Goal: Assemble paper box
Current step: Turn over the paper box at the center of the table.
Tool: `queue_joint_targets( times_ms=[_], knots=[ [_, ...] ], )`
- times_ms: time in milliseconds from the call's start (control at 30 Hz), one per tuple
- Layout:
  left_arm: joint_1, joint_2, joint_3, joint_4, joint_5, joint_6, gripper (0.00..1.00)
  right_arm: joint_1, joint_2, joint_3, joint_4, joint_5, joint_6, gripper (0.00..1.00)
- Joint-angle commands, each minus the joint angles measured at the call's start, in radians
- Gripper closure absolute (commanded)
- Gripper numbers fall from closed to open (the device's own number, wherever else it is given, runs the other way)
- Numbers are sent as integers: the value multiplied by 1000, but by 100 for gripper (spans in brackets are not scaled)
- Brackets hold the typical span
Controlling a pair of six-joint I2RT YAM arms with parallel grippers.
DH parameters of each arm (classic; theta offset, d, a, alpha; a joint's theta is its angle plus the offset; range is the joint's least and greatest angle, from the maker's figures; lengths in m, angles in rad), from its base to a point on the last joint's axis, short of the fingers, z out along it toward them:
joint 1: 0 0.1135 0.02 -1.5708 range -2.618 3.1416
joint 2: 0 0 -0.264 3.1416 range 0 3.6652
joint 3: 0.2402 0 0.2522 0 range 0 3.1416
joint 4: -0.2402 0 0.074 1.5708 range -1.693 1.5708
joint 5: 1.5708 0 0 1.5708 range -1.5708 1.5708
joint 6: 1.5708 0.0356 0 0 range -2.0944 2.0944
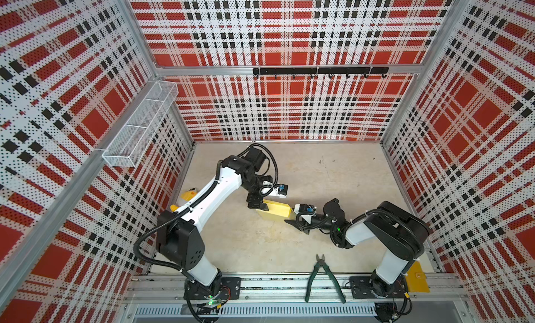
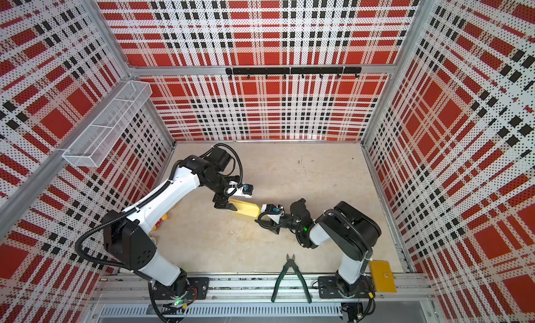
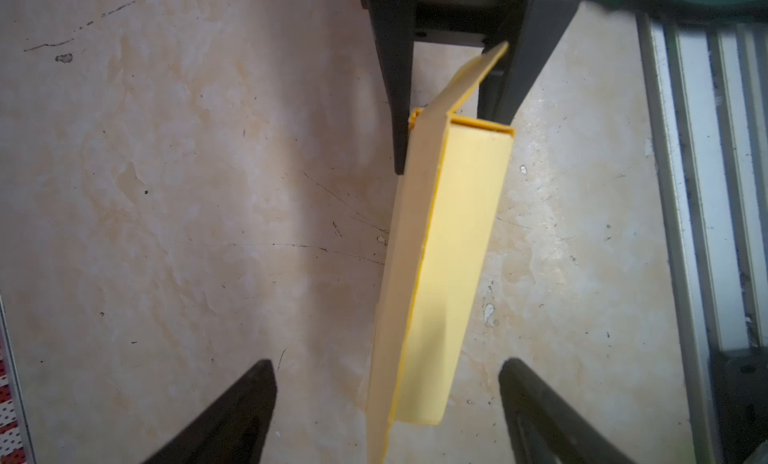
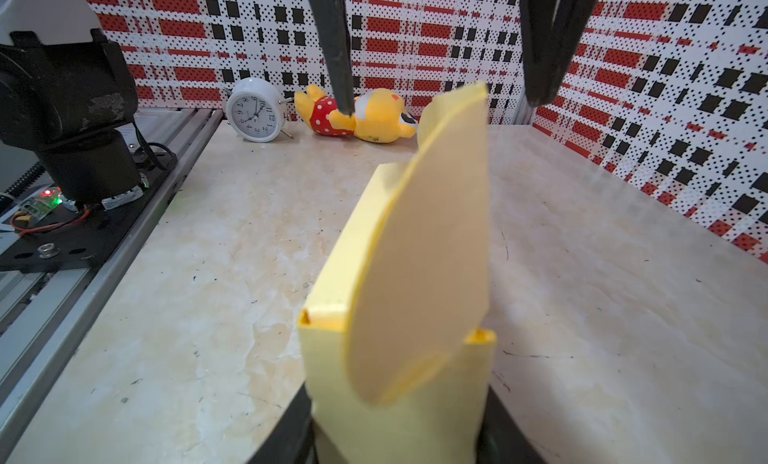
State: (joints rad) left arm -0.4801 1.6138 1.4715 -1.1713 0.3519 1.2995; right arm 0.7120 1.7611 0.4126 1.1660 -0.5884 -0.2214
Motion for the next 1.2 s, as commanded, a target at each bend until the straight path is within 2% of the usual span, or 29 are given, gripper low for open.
queue_joint_targets(
  times_ms=[0, 433, 567, 733, 967, 1067, 1167],
  knots=[
    [-13, 14, -46, 32, 4, -6, 15, -2, 26, 14, 121, -39, 26, 58],
    [-24, -18, -166, 105, 7, -58, 19, -13, 76, 27, 189, -52, 62, 58],
    [-23, -25, -186, 131, 2, -74, 24, -19, 95, 27, 204, -57, 68, 58],
    [-21, -19, -190, 151, -6, -92, 36, -26, 121, 23, 238, -64, 84, 58],
    [-23, -7, -195, 167, -14, -103, 48, -31, 148, 21, 253, -71, 95, 57],
    [-24, -5, -203, 173, -16, -104, 49, -32, 152, 22, 254, -67, 94, 52],
    [-24, -4, -211, 190, -22, -113, 49, -32, 150, 20, 253, -54, 92, 41]
  ],
)
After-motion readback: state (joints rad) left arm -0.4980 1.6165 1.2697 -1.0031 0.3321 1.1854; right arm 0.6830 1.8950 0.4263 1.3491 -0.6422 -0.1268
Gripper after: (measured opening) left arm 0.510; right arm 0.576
